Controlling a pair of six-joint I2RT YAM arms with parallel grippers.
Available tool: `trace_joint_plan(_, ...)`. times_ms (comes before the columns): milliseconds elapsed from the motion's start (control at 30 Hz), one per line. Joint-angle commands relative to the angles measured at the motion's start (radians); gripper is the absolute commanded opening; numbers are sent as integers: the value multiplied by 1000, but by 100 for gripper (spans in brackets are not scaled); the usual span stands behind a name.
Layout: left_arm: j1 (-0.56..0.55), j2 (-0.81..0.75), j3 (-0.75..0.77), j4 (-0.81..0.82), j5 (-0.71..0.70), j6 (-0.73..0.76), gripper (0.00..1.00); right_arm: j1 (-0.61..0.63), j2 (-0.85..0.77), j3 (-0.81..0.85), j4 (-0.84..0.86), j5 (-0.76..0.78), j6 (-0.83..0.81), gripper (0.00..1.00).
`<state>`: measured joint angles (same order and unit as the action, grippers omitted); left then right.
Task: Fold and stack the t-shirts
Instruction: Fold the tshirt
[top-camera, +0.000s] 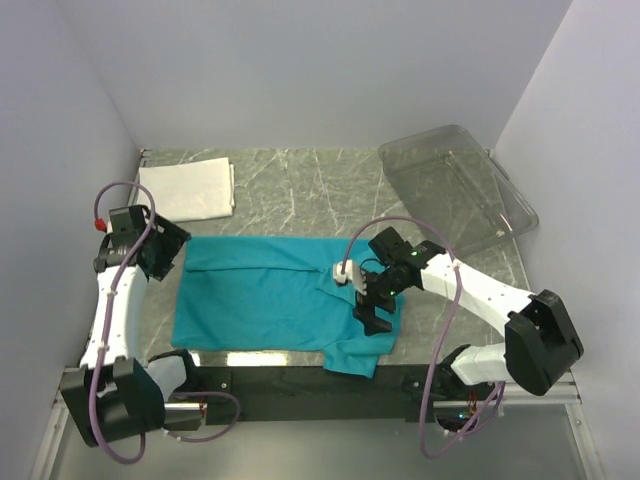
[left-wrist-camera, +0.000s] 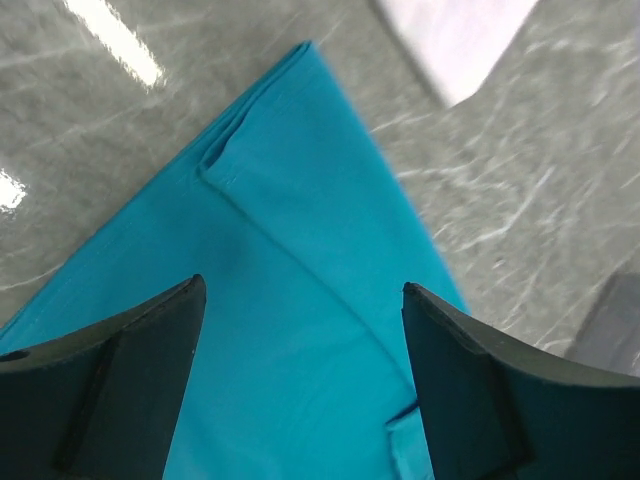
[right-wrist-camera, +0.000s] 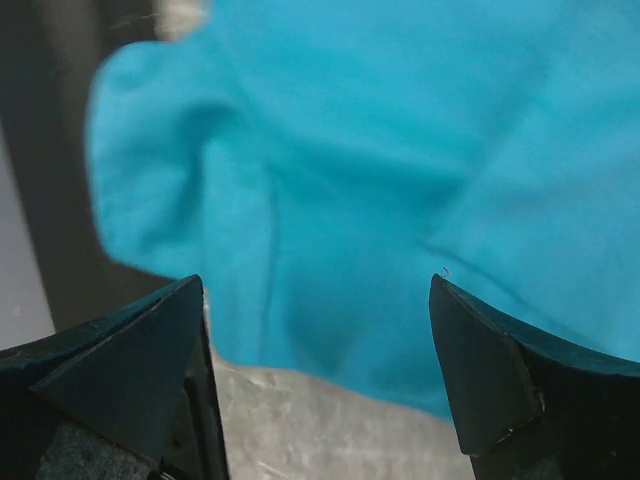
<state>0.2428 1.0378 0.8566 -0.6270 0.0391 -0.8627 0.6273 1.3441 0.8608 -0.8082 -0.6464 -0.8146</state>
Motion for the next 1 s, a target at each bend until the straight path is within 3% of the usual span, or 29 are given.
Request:
trace_joint_plan(0, 6, 79, -10, -30, 68, 80, 84, -60, -53, 26, 259, 168, 200, 100)
trace_joint_plan(33, 4, 141, -8, 22, 96, 147, 76, -86, -34, 35, 283, 181, 228, 100)
trace_joint_plan(167, 6, 283, 70, 163, 119, 221, 70, -211, 68, 165, 363, 264, 290, 99)
trace_joint_plan(333, 4, 504, 226, 205, 116, 322, 62, -302, 367, 429, 210, 361, 128, 92)
trace_joint_plan(600, 4, 686, 344, 201, 123, 378, 62, -317, 567, 593, 110, 481, 71, 87)
trace_joint_plan(967, -3, 792, 426, 173, 153, 389, 62, -357, 633, 646, 3, 467, 23, 81)
